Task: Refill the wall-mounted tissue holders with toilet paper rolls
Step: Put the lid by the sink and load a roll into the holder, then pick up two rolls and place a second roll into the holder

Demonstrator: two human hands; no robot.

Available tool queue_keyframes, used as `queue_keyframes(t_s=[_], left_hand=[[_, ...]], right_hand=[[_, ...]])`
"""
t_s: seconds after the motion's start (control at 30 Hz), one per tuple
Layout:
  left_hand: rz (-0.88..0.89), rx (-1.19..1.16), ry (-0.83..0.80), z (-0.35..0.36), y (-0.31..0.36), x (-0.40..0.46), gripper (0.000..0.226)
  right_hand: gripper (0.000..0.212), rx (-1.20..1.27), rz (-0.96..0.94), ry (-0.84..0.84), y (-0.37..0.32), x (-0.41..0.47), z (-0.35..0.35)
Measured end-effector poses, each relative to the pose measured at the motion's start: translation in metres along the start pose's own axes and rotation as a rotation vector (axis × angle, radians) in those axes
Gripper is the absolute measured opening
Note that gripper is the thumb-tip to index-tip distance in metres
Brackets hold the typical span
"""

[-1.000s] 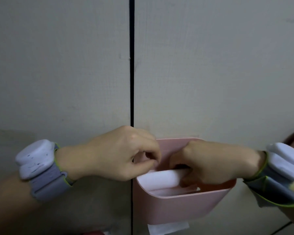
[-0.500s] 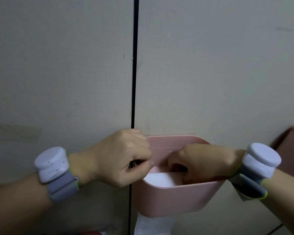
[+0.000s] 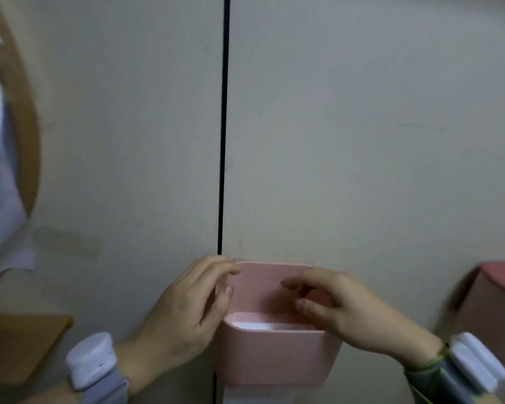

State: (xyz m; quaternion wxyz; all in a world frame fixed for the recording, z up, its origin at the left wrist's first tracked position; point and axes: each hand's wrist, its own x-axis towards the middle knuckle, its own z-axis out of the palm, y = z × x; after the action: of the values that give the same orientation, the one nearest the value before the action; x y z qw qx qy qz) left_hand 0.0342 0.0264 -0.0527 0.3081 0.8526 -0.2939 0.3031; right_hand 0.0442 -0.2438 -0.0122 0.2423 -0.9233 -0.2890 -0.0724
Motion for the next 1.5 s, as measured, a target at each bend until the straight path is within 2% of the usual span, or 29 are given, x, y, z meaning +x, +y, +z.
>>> queue_keyframes(t_s=[0.17,0.33,0.47,0.53,0.67,0.83,0.97,1.03,1.1,1.27,1.37,1.5], left_hand=[[-0.091,-0.019,0.009,-0.03,0.007,-0.011,0.044],[-0.202,-0.068,0.038,-0.093,-0.014,-0.065,0.032],[-0.198,-0.091,0.058,-0.16,-0.038,-0.153,0.024],[-0.228,-0.077,0.025,-0.2,-0.061,-0.221,0.023],[-0.365,-0.023,-0.084,-0.225,-0.102,-0.311,0.024],[-0.622,0.142,-0.234,-0.224,-0.171,-0.408,0.021],[-0.788,0.316,-0.612,-0.215,-0.212,-0.482,0.034],[-0.872,0.313,-0.699,-0.21,-0.22,-0.502,0.037],[-0.938,0.268,-0.724,-0.201,-0.229,-0.513,0.038],[-0.956,0.191,-0.746,-0.172,-0.236,-0.506,0.038],[-0.955,0.141,-0.742,-0.153,-0.233,-0.49,0.038],[-0.995,0.106,-0.703,-0.138,-0.236,-0.474,0.038]], right_hand=[[0.031,-0.017,0.017,0.074,-0.038,0.005,0.002],[0.034,0.391,-0.04,0.098,-0.137,0.01,0.04],[0.029,0.461,0.005,-0.021,-0.216,0.012,0.115],[0.027,0.479,0.049,-0.119,-0.261,0.015,0.179],[0.024,0.532,0.137,-0.265,-0.303,0.01,0.267],[0.019,0.61,0.301,-0.491,-0.318,0.006,0.381],[0.03,0.388,0.416,-0.673,-0.307,0.008,0.47],[0.04,0.308,0.493,-0.695,-0.296,0.008,0.498],[0.051,0.302,0.624,-0.668,-0.283,0.012,0.524],[0.067,0.418,0.891,-0.508,-0.271,0.021,0.557],[0.072,0.494,0.97,-0.455,-0.275,0.028,0.574],[0.068,0.451,0.972,-0.387,-0.272,0.028,0.584]])
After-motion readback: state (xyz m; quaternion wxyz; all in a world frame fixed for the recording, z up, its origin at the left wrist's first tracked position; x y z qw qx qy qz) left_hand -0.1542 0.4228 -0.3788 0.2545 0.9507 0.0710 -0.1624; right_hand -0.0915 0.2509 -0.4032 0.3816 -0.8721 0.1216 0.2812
